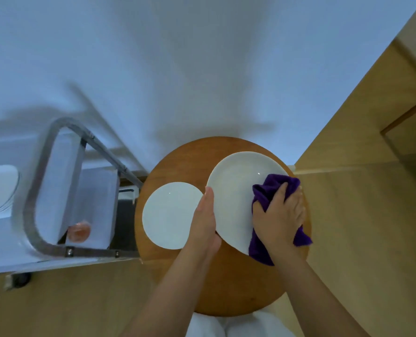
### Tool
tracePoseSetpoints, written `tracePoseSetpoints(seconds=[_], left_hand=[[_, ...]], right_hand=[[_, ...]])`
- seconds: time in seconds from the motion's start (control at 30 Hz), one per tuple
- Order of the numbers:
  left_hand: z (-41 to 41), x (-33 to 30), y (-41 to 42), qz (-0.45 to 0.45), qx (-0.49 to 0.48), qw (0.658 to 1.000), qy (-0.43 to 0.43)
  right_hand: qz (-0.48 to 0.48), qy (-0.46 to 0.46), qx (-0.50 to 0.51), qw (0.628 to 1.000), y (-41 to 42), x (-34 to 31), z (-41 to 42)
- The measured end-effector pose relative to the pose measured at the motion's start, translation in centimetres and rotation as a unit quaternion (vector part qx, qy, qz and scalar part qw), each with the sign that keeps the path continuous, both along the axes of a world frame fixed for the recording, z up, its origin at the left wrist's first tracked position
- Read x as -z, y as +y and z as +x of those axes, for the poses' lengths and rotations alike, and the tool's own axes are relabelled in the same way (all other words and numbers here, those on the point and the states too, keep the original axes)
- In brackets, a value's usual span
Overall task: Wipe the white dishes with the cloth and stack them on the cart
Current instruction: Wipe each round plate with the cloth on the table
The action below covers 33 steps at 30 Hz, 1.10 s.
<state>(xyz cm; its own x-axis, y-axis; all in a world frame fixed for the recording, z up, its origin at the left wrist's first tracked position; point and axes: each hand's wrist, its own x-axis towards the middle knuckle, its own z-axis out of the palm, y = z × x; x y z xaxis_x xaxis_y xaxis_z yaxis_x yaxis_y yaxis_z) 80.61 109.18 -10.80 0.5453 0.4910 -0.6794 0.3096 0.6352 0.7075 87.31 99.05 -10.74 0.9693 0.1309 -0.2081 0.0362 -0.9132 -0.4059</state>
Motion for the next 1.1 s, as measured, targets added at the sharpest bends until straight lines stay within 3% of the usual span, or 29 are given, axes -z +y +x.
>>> tracePoseSetpoints(seconds=[0.17,0.33,0.47,0.57,0.77,0.87,0.93,1.1], left_hand=[[-2.6,-4.1,1.3,0.017,0.013,0.997,-0.076],[-4.0,-7.4,4.0,0.075,-0.009,0.989,-0.124],[-4.9,-8.9,5.9,0.047,-0.043,0.979,-0.193],[-5.9,-10.1,7.6,-0.007,-0.104,0.965,-0.24],[-7.9,-11.9,11.4,-0.029,-0.117,0.968,-0.221],[-8.5,-12.6,12.6,0.002,-0.058,0.969,-0.24],[-8.6,-12.7,13.0,0.037,-0.045,0.977,-0.206],[-8.2,-14.0,13.6,0.026,-0.051,0.979,-0.194]], right_hand=[[0.055,-0.101,-0.059,0.992,4.6,-2.9,0.5],[0.105,-0.127,-0.146,0.975,9.3,-5.3,-0.8],[0.157,-0.192,-0.284,0.926,11.9,-7.5,-4.8],[0.149,-0.18,-0.369,0.899,13.2,-8.5,-7.9],[0.199,-0.13,-0.493,0.837,10.0,-8.8,-9.2],[0.104,-0.268,-0.561,0.776,7.5,-7.9,-7.3],[0.061,-0.341,-0.572,0.744,6.6,-7.0,-5.5],[0.137,-0.406,-0.52,0.739,6.9,-6.6,-5.5]])
